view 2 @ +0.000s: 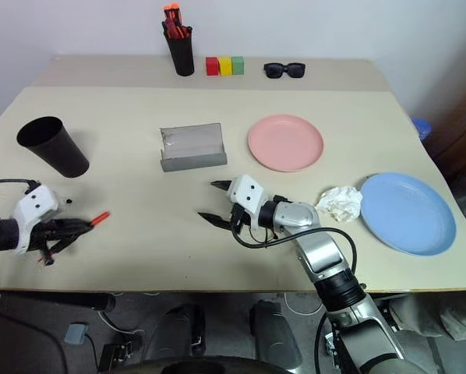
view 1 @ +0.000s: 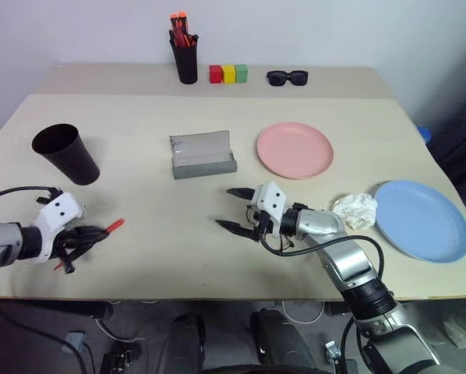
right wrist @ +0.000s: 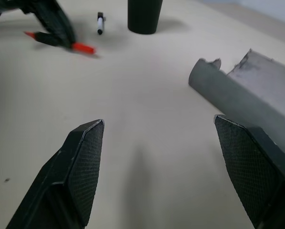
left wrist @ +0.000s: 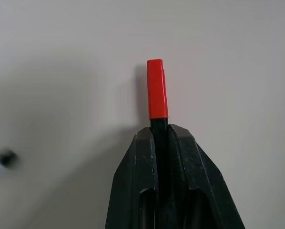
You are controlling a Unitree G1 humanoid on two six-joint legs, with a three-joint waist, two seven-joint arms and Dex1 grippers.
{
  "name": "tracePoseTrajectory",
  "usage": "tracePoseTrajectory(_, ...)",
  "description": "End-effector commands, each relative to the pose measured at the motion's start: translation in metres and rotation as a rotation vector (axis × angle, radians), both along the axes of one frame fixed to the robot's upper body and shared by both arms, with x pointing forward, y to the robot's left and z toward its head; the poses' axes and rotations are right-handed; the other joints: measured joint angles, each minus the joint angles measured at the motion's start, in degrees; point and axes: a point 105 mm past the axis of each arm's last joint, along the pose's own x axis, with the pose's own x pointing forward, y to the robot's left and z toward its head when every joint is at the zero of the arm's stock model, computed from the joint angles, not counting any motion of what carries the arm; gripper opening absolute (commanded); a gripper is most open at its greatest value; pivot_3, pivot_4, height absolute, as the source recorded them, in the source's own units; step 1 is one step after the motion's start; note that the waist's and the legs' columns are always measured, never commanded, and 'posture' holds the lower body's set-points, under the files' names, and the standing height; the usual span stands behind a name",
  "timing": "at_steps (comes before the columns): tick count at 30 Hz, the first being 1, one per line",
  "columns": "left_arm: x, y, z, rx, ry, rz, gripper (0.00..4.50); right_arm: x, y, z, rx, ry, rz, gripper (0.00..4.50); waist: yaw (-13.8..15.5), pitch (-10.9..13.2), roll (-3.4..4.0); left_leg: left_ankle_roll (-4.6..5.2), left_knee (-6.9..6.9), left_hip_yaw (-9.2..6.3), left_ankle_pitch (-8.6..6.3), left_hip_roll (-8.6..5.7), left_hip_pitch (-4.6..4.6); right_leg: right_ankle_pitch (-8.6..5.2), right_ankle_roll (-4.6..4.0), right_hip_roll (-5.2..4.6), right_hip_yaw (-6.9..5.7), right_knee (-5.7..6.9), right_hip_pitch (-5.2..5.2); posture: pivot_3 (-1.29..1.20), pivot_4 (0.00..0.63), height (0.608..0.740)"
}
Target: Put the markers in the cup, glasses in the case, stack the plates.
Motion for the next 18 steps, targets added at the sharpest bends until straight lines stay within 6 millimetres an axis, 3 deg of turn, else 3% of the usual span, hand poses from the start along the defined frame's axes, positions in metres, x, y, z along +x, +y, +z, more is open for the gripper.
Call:
tracePoseTrajectory(1,0.021,-0.009,0.075,-0.099,-0.382,0.094,0.03,0.012,0.006,0.031,0.041,-0.175,-0.049,3.78,0.0,0.0,-0.06,0.00,0.04,-0.01,0.00,0.00,-0.03,0.03,0.06,0.00,0.00,0.02,-0.01,0.00,0.150,0.725)
tracePoseTrajectory(5,0.034,-0.008,0.153,-0.339,-0.781,0.322,0.03,0.024,0.017,0.064,0.159,-0.276,-0.130,3.78,-0.1,-0.1,-0.17,0.00,0.08,-0.10,0.00,0.00,-0.04,0.09,0.17,0.01,-0.04,0.16,-0.02,0.00,0.150,0.725)
tracePoseTrajectory(7,0.033,-0.006,0.173,-0.393,-0.897,0.402,0.03,0.026,0.022,0.071,0.228,-0.253,-0.150,3.78,-0.5,-0.1,-0.17,0.00,0.08,-0.12,0.00,-0.01,-0.04,0.10,0.19,0.01,-0.05,0.20,-0.02,0.00,0.150,0.725)
tracePoseTrajectory(13,0.032,0.007,0.205,-0.359,-1.187,0.647,0.03,0.026,0.043,0.067,0.390,-0.068,-0.159,3.78,-0.6,-0.1,-0.19,-0.02,0.04,-0.13,0.01,-0.01,0.01,0.10,0.20,0.02,-0.05,0.30,-0.02,0.00,0.150,0.725)
tracePoseTrajectory(18,0.034,0.029,0.209,-0.310,-1.305,0.812,0.03,0.023,0.058,0.060,0.407,-0.014,-0.130,3.78,-0.5,-0.1,-0.21,-0.05,0.08,-0.12,0.03,-0.04,0.01,0.10,0.19,0.00,-0.06,0.36,-0.02,0.00,0.150,0.725)
